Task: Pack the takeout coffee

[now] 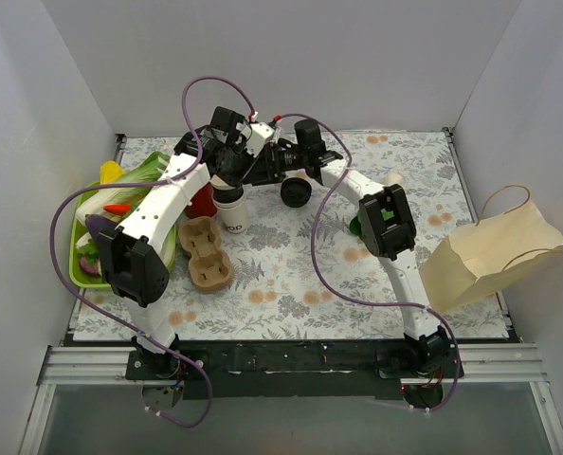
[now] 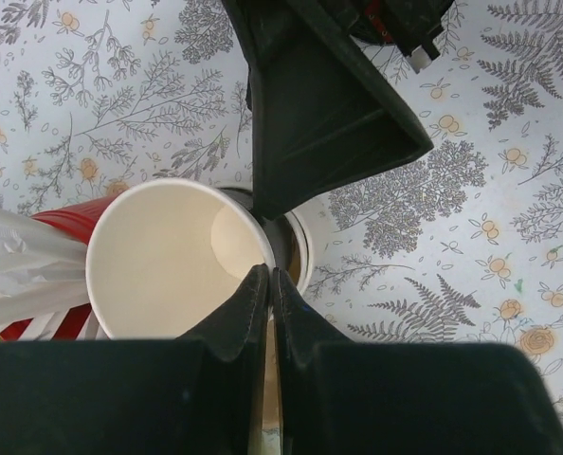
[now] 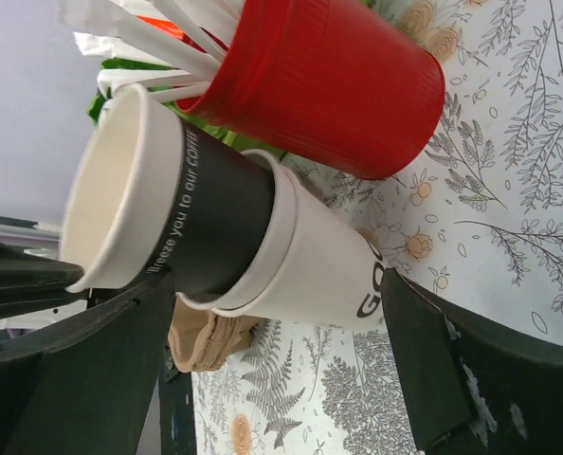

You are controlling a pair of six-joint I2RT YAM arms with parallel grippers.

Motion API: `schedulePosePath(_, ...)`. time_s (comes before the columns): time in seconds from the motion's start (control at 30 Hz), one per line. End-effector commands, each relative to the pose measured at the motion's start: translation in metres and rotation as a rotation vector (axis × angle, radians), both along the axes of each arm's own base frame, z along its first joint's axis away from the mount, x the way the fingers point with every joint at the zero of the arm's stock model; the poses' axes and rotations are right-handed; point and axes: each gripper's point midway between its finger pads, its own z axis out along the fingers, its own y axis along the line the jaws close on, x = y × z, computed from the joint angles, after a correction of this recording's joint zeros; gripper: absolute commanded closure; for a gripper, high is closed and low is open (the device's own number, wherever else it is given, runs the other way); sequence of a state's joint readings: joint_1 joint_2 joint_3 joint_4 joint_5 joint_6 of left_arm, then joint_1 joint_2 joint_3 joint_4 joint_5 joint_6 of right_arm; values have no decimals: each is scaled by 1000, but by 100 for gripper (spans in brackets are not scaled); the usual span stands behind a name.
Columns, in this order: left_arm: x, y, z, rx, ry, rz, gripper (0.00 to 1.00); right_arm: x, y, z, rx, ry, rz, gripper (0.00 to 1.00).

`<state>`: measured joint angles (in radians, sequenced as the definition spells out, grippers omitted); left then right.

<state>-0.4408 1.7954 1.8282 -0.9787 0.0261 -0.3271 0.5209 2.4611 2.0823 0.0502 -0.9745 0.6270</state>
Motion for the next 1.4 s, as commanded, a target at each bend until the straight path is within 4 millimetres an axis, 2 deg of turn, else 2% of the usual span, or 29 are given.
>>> schedulePosePath(0.0, 11, -8, 31, -31, -114, -20, 100, 0, 10, -11, -17, -37, 10, 4)
schedulePosePath(0.1, 12, -7, 30, -28, -114, -19, 100, 1, 9, -15, -20, -34, 11, 4)
schedulePosePath(0.2, 13, -7, 30, -25, -117, -19, 100, 3, 7, -10, -10, -48, 12, 5)
schedulePosePath(0.27, 12, -7, 32, -25, -119, -22, 100, 5, 5, -1, 7, -65, 16, 5)
schedulePosePath(0.4, 19, -1, 54, -8, -174, 5, 100, 14, -5, 28, 52, -120, 10, 5)
schedulePosePath(0.57, 14, 5, 71, -3, -198, 15, 100, 15, -17, 55, 83, -168, 10, 5)
schedulePosePath(0.7, 7, 8, 87, -15, -224, 17, 100, 17, -34, 77, 95, -200, -7, 5)
schedulePosePath(0.73, 5, 9, 94, -23, -236, 15, 100, 16, -39, 90, 102, -223, -14, 5)
schedulePosePath(0.8, 2, 8, 103, -36, -248, 10, 100, 20, -50, 95, 91, -242, -35, 5)
schedulePosePath(0.83, 1, 8, 111, -47, -257, 2, 100, 19, -55, 106, 94, -265, -42, 5)
schedulePosePath(0.9, -8, -5, 119, -91, -250, -53, 100, 23, -68, 108, 56, -298, -76, 5)
schedulePosePath(0.93, -14, -9, 122, -101, -239, -77, 100, 23, -76, 120, 42, -342, -98, 5)
schedulePosePath(0.97, -19, -14, 128, -119, -243, -104, 100, 26, -83, 123, 20, -372, -121, 5)
schedulePosePath(1.03, -46, -35, 122, -127, -187, -220, 100, 36, -109, 132, -73, -462, -211, 5)
schedulePosePath(1.07, -59, -42, 108, -96, -150, -284, 100, 39, -119, 134, -107, -475, -247, 5)
schedulePosePath(1.1, -78, -60, 99, -84, -125, -358, 100, 48, -143, 148, -144, -511, -329, 5)
schedulePosePath(1.13, -94, -66, 96, -85, -117, -404, 100, 51, -156, 153, -157, -515, -368, 5)
schedulePosePath(1.17, -108, -70, 71, -55, -59, -448, 100, 53, -170, 149, -177, -492, -406, 5)
schedulePosePath(1.2, -125, -84, 61, -47, -39, -508, 100, 63, -194, 153, -199, -490, -474, 5)
schedulePosePath(1.23, -135, -89, 54, -51, -13, -542, 100, 59, -207, 163, -210, -494, -506, 5)
schedulePosePath(1.27, -141, -93, 45, -45, 10, -559, 100, 63, -226, 162, -231, -491, -542, 5)
schedulePosePath(1.3, -153, -99, 27, -28, 53, -587, 100, 62, -234, 163, -249, -493, -557, 5)
schedulePosePath(1.37, -154, -110, 15, -29, 42, -610, 100, 57, -251, 171, -275, -534, -583, 5)
